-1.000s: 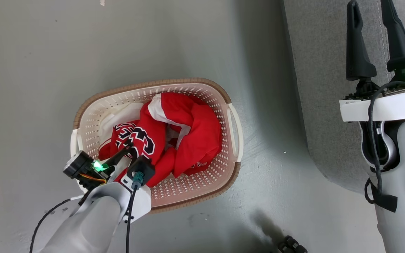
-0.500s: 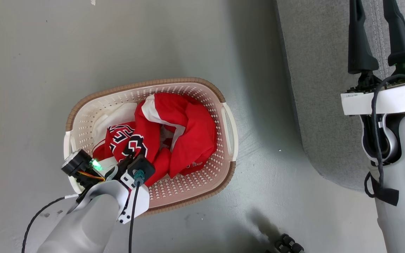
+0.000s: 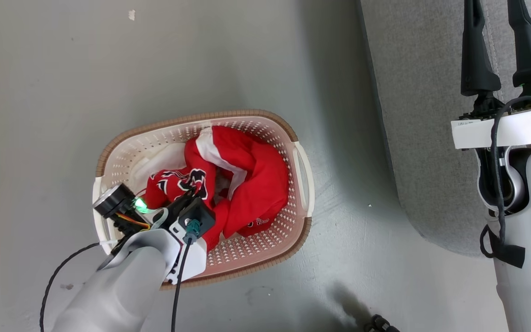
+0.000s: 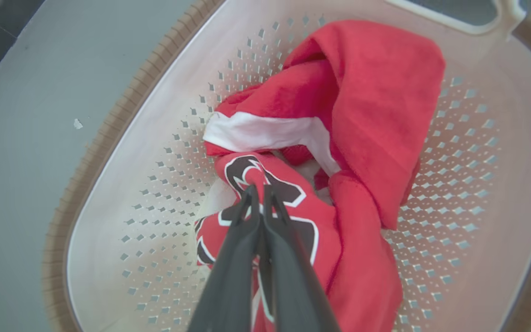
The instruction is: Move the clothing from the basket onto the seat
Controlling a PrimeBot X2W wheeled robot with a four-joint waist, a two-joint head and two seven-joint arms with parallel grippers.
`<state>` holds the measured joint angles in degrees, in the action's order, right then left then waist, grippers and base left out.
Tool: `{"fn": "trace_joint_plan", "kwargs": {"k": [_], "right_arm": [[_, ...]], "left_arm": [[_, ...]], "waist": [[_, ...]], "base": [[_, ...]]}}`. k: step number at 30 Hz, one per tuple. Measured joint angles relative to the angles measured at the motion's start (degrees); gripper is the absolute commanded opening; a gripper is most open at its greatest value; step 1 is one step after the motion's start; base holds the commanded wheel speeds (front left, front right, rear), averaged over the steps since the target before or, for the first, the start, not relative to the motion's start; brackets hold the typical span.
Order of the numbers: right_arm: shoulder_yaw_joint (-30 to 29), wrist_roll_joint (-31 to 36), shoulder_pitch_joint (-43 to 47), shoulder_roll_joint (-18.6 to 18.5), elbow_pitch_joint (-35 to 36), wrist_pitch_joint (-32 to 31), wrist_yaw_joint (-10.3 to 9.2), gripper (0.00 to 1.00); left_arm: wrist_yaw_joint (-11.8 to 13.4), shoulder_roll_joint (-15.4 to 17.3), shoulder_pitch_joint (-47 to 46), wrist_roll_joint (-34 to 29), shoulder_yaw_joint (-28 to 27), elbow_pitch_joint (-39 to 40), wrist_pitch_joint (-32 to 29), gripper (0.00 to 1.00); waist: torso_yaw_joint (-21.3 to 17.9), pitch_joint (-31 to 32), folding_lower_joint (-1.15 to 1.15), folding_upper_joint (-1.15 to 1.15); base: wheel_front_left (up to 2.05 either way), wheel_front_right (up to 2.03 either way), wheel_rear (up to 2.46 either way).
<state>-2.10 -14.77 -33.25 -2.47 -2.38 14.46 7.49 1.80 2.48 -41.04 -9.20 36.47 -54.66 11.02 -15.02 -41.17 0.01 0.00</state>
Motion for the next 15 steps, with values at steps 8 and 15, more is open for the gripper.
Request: {"fn": "trace_joint_plan", "kwargs": {"k": [8,15], "right_arm": [[0.34,0.23,0.14,-0.01,-0.44,0.00,0.00,1.00],[1.55,1.33,0.60,-0.03,-1.45,0.00,0.00,1.00]], "left_arm": [[0.05,-0.15,0.01,1.35,0.12,2.67,2.00,0.00],[1.46,-0.19,0.24,4.11,-2.10,7.01,3.08,0.00]], "waist": [[0.81,2.24,-0.01,0.00],[1.80,4.79,0.00,0.00]], "base": [[0.00,0.00,0.00],[0.00,0.00,0.00]]}}
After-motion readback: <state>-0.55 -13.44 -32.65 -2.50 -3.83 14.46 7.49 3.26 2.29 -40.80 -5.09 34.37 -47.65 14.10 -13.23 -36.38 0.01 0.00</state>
